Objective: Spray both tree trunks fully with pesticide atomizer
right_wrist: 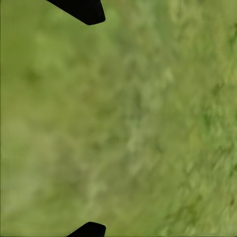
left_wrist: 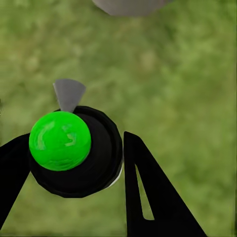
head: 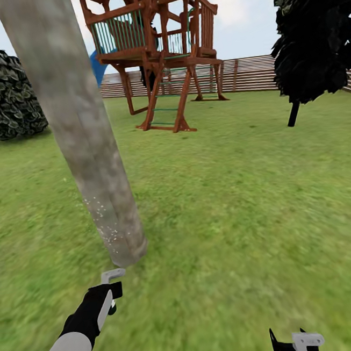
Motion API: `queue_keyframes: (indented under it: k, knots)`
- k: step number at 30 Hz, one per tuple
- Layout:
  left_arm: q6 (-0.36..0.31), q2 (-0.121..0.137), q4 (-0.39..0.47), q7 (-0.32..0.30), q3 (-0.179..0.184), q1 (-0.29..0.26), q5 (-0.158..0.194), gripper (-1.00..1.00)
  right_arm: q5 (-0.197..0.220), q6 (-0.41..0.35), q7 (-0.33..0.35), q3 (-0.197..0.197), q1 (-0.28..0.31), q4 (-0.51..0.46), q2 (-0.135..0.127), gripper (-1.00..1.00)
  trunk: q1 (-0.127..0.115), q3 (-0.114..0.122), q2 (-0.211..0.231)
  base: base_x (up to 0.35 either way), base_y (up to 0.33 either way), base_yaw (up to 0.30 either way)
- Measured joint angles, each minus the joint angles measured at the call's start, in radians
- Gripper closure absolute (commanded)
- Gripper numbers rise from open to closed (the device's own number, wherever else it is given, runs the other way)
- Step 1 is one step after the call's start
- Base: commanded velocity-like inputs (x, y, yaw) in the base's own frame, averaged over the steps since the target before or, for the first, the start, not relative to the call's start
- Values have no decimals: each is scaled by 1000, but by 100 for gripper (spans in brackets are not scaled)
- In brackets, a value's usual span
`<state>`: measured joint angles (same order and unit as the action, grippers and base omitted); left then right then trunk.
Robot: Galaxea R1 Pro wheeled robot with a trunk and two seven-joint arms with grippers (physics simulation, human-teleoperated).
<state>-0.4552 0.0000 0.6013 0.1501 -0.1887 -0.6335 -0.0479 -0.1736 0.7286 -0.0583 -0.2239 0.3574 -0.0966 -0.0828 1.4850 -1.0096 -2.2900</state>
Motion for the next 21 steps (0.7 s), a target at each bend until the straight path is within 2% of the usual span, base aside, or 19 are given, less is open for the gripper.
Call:
queue_keyframes:
  k: [21]
  knots:
    - [0,0,0,0,0,0,0,100,0,0,0,0,0,0,0,-100,0,0,0,127,-257,279]
